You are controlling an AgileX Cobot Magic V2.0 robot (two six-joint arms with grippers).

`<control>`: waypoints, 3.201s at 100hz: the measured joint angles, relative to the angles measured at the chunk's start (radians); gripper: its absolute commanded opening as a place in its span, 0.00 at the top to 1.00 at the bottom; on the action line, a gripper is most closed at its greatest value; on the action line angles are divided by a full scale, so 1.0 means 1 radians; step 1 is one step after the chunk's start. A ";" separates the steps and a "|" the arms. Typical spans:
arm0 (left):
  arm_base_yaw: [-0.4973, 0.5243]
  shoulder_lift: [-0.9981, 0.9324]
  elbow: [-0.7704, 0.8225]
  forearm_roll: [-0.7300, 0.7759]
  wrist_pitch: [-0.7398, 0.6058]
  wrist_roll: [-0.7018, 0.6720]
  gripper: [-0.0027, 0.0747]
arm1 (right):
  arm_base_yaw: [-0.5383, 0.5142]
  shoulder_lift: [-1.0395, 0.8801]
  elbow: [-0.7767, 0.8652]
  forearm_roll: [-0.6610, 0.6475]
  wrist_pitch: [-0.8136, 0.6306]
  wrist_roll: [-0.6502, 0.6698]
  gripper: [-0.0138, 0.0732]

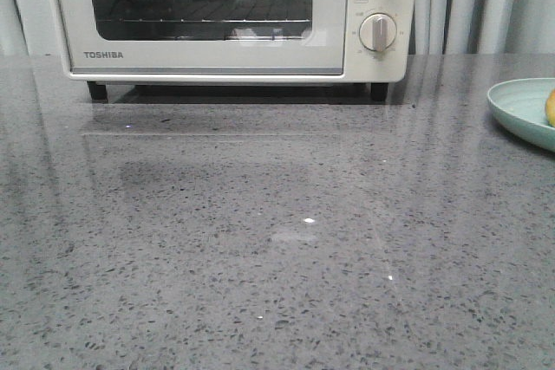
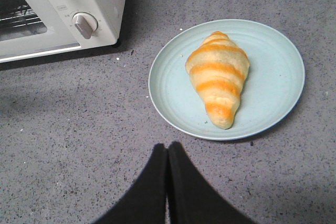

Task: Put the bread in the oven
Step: 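Pull the oven door handle down with the left gripper, then move the right gripper above the bread roll on the plate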

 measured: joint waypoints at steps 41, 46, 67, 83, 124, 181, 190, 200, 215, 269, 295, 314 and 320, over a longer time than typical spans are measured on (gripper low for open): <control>-0.002 0.154 -0.078 0.000 -0.073 0.000 0.99 | 0.000 0.000 0.000 0.000 0.000 0.000 0.93; -0.002 0.168 -0.087 0.000 -0.075 0.000 0.99 | 0.000 0.000 0.000 0.000 0.000 0.000 0.93; -0.002 0.208 -0.100 0.000 -0.068 0.000 0.99 | 0.000 0.000 0.000 0.000 0.004 0.000 0.93; -0.002 0.220 -0.107 0.002 -0.024 0.000 0.99 | 0.000 0.000 0.000 0.001 0.004 0.000 0.93; -0.037 0.185 -0.026 0.006 -0.053 0.000 0.99 | 0.000 0.000 0.000 0.001 0.026 0.000 0.93; -0.231 -0.319 0.315 -0.056 0.164 0.000 0.99 | 0.000 0.000 0.000 0.002 0.262 0.000 0.93; -0.233 -0.426 0.315 -0.037 0.210 0.000 0.99 | 0.000 0.000 0.000 0.002 0.253 0.000 0.93; -0.234 -0.543 0.315 -0.013 0.254 0.000 0.99 | 0.000 0.004 0.000 0.002 0.227 0.000 0.90; -0.234 -0.690 0.315 0.014 0.313 0.000 0.99 | 0.000 0.049 -0.004 0.002 0.196 0.000 0.62; -0.234 -0.882 0.315 0.040 0.484 0.000 0.99 | 0.000 0.441 -0.039 0.002 -0.054 -0.040 0.36; -0.234 -0.882 0.315 0.041 0.507 0.000 0.99 | 0.000 0.699 -0.189 0.003 -0.102 -0.076 0.38; -0.234 -0.882 0.315 0.041 0.507 0.000 0.99 | 0.000 0.844 -0.275 -0.022 -0.107 -0.081 0.43; -0.234 -0.882 0.315 0.041 0.507 0.000 0.99 | 0.000 0.872 -0.291 -0.038 -0.107 -0.081 0.43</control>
